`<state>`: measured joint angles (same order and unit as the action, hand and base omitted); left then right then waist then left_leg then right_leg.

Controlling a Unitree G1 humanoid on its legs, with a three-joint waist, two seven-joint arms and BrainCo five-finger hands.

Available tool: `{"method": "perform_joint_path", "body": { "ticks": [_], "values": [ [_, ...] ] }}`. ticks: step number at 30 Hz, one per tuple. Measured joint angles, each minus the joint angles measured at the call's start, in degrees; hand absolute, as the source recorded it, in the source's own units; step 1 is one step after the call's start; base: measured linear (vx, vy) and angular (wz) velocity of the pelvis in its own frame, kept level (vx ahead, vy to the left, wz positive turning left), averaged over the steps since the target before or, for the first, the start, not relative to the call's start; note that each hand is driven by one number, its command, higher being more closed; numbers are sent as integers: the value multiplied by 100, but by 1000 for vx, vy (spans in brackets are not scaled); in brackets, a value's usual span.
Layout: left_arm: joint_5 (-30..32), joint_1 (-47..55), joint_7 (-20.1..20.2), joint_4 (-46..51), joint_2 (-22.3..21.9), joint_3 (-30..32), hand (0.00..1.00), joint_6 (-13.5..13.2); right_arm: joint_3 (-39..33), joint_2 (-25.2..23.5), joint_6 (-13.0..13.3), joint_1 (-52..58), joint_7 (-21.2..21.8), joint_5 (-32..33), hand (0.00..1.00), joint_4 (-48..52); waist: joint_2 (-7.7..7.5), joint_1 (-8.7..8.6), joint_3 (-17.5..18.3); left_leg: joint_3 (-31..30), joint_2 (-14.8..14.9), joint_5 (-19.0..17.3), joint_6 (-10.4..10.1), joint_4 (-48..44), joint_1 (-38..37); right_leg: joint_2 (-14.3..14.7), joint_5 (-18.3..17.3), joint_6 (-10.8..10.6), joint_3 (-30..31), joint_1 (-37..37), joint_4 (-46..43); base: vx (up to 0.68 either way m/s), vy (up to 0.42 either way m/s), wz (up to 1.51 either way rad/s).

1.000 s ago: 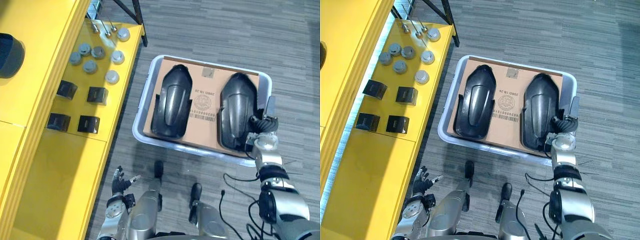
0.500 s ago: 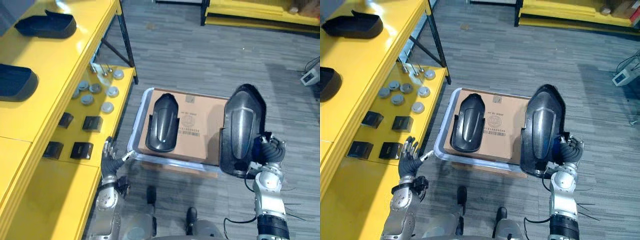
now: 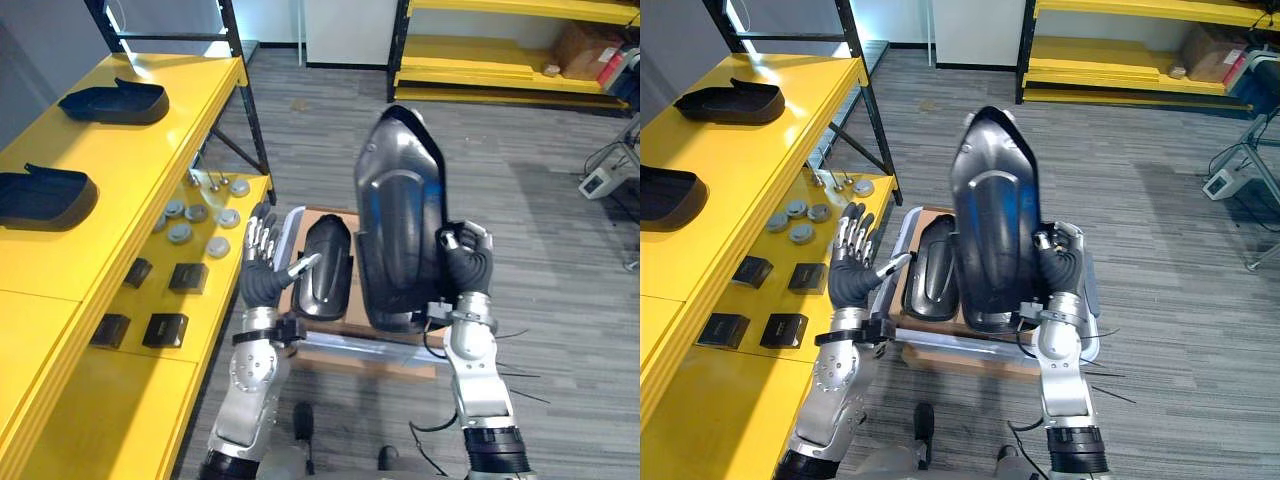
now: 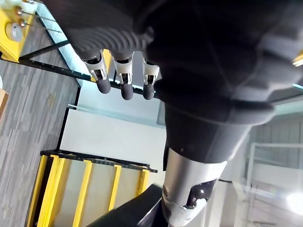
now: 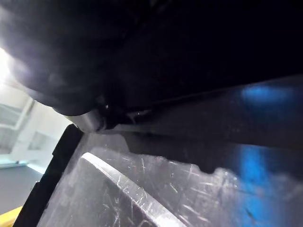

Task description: Walk over and take plastic housings, then place them on the shelf

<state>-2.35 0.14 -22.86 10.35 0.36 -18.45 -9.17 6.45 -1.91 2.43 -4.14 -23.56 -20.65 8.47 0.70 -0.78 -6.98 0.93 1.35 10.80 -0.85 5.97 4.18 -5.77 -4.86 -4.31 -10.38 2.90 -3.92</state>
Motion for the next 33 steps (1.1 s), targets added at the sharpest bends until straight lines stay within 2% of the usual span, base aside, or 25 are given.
{"method": "perform_joint_path", "body": {
  "ticks": [4,7,13,14,18,21,22,26,33],
  "values": [
    [115,-21,-218,-225,11,-57,0,45,276,11,-2,7,-39,92,100,0,3,7,78,81,36,-1,-4,1,-31,24,38,2,89,-6,10,-31,-11,-10],
    [216,-254,-253,-392,43,-374,0,135,633,21,-2,36,-34,182,100,1,3,6,141,85,58,-19,-26,1,-41,47,68,20,116,-4,30,-14,-9,-6],
    [214,-383,-293,-606,104,-457,0,180,704,80,-5,151,-34,340,100,0,39,0,324,111,73,-23,-27,2,-27,69,143,46,153,22,171,-20,-7,-4],
    [211,-385,-292,-638,106,-460,100,179,710,93,-6,150,-34,341,100,0,42,0,350,123,76,-23,-27,2,-27,70,151,37,165,21,183,-8,-5,-6],
    [165,-385,-264,-661,156,-535,100,186,755,231,-10,149,-36,341,100,1,42,4,439,158,75,-24,-27,2,-29,71,161,23,248,18,205,-6,-2,-4],
    [-120,-386,-146,-661,267,-596,100,180,764,254,-12,149,-36,343,100,1,43,3,477,165,75,-24,-27,2,-29,71,160,19,255,18,206,0,0,0],
    [-297,-385,-89,-674,267,-598,100,178,764,256,-12,150,-36,358,0,0,43,4,489,166,74,-24,-27,2,-28,71,161,17,257,18,206,0,0,0],
    [-855,-387,-56,-833,276,-572,100,135,947,400,-11,149,-18,433,0,1,40,9,600,165,72,-24,-27,2,-28,70,161,16,260,19,208,0,0,0],
    [-866,-367,20,-969,348,-344,100,161,1159,497,33,141,333,722,0,119,50,16,641,152,74,-23,-28,2,-31,75,161,17,253,28,206,0,0,0]
  ]
}}
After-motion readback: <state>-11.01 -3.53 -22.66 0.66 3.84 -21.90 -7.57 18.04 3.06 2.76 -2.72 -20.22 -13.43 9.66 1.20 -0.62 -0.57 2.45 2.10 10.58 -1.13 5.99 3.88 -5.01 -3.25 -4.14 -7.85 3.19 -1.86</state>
